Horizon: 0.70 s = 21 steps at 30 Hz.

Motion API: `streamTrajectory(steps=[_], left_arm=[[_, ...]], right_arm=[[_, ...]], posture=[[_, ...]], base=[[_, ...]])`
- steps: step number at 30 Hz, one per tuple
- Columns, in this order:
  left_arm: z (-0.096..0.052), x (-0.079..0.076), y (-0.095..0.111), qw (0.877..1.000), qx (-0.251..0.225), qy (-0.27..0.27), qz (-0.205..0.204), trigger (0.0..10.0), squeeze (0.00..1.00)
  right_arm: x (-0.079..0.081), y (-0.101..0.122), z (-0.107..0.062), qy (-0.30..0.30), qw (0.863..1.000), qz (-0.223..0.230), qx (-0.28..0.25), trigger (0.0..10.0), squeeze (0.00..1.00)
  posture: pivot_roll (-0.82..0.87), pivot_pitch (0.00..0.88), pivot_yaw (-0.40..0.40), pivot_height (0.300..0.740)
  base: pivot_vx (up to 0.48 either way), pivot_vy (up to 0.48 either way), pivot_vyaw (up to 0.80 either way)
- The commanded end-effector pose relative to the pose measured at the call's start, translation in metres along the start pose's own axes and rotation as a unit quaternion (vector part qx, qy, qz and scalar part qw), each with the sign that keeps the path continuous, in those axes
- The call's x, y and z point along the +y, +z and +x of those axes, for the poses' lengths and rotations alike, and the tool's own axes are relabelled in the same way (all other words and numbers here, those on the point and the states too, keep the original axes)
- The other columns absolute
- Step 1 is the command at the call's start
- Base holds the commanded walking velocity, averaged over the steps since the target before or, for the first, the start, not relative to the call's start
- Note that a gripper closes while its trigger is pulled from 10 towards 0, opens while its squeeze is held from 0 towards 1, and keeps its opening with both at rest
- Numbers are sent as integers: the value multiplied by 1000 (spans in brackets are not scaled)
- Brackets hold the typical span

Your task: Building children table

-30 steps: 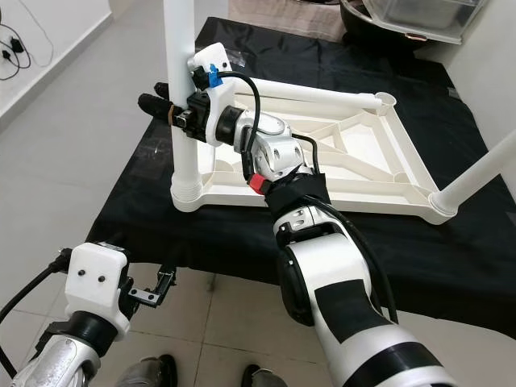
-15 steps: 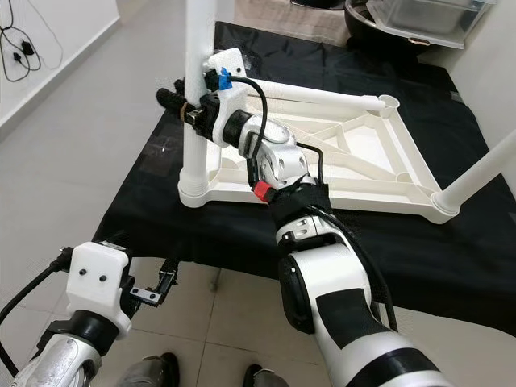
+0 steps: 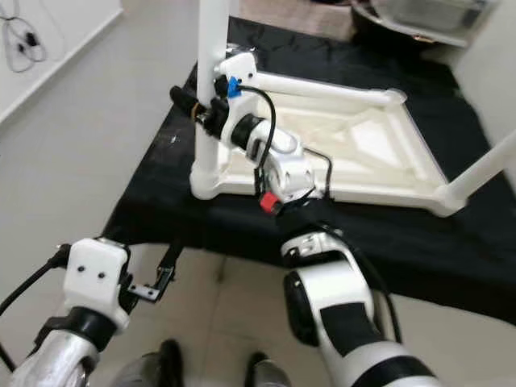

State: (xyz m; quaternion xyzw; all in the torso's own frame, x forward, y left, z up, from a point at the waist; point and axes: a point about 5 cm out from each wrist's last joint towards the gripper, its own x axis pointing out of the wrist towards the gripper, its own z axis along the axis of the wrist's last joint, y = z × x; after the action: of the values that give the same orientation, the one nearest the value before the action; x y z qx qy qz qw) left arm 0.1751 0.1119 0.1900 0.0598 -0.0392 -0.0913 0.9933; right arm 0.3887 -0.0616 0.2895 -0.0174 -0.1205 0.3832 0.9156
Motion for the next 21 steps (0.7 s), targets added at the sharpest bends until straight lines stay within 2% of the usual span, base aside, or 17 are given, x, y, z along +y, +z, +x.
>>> streamTrajectory(steps=[1, 4, 9, 12, 21], left_arm=[[0, 0, -3, 1000, 8, -2, 8, 10000, 0], [0, 0, -3, 1000, 8, -2, 8, 10000, 0], [1, 0, -2, 1000, 7, -1, 8, 10000, 0], [1, 1, -2, 1000, 7, 0, 11, 10000, 0], [3, 4, -2, 1000, 5, 5, 15, 10000, 0]], right_arm=[[7, -35, -4, -12, 997, 34, 71, 10000, 0], [7, -35, -4, -14, 997, 31, 71, 10000, 0], [-2, -45, -9, -114, 986, 39, 115, 10000, 0], [-8, -44, -11, -161, 979, 28, 118, 10000, 0], [-17, -43, -17, -233, 965, 9, 123, 10000, 0]], posture=[[105, 232, -113, 740], [104, 235, -113, 740], [104, 237, -111, 740], [106, 238, -110, 740], [103, 239, -114, 740]], base=[[0, 0, 0], [0, 0, 0], [0, 0, 0], [0, 0, 0], [0, 0, 0]])
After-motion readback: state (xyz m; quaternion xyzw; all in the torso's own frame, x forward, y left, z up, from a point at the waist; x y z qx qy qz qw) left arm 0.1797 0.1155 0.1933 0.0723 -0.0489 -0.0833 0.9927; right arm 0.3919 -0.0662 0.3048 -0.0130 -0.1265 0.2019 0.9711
